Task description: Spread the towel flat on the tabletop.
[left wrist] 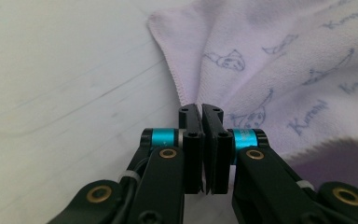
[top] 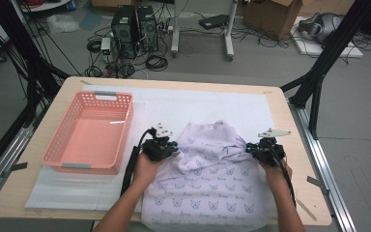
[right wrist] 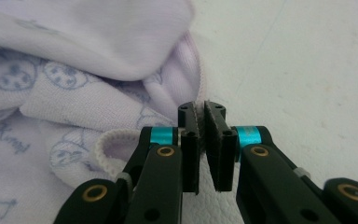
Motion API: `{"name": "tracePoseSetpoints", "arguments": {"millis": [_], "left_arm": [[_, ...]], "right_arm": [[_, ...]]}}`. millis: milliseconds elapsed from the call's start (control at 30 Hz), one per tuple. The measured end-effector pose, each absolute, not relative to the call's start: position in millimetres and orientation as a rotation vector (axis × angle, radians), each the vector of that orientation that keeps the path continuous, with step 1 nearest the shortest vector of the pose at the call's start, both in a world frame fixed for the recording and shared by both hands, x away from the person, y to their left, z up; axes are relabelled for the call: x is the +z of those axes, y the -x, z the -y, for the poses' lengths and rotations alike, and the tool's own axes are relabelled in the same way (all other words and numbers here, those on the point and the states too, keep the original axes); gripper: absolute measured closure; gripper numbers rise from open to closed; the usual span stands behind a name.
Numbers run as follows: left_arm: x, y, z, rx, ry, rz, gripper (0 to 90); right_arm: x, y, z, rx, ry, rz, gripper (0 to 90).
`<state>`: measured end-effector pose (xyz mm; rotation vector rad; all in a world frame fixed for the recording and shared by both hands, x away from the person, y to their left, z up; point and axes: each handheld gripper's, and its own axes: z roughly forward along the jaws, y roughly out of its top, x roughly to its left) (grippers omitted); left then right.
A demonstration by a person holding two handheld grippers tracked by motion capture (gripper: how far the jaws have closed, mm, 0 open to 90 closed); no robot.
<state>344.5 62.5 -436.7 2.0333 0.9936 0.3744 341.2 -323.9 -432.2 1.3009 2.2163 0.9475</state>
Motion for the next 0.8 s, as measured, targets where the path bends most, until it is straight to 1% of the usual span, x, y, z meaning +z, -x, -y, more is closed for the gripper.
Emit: {"name": "tracePoseSetpoints", "arguments": {"millis": [200,300,400,433,467,500,533,567,667,800], "left_arm": [[-440.6,-329.9,-88.4,0.412,-2.002,-1.045,86.7],[-440.8,-324.5,-98.7,0.388,-1.988,-1.049,86.7],[-439.0,-322.2,-100.3,0.376,-1.966,-1.035,86.6],[-438.3,-323.5,-100.1,0.353,-1.943,-1.019,86.0],[-438.1,-325.8,-99.6,0.34,-1.93,-1.0,82.7],[-438.1,-329.2,-98.1,0.331,-1.919,-0.989,73.2],[-436.9,-333.0,-96.6,0.328,-1.919,-0.979,65.0],[-435.7,-337.3,-94.8,0.328,-1.908,-0.971,59.5],[-432.5,-355.0,-90.2,0.306,-1.868,-0.994,54.6],[-436.1,-378.4,-79.2,0.315,-1.858,-1.05,54.2]], "right_arm": [[-430.9,-339.9,335.3,0.874,-1.378,-2.163,85.8],[-430.5,-337.3,346.8,0.842,-1.413,-2.145,85.9],[-431.3,-333.7,352.8,0.845,-1.435,-2.146,85.7],[-431.7,-333.4,353.0,0.852,-1.437,-2.154,83.7],[-432.1,-333.2,352.2,0.861,-1.427,-2.168,79.5],[-431.5,-332.7,351.2,0.873,-1.409,-2.163,73.8],[-430.2,-332.4,350.9,0.897,-1.393,-2.148,70.8],[-428.0,-331.9,351.2,0.935,-1.386,-2.126,69.4],[-421.6,-333.0,353.1,1.02,-1.375,-2.08,66.9],[-421.4,-344.4,353.2,1.025,-1.389,-2.088,62.2]]}}
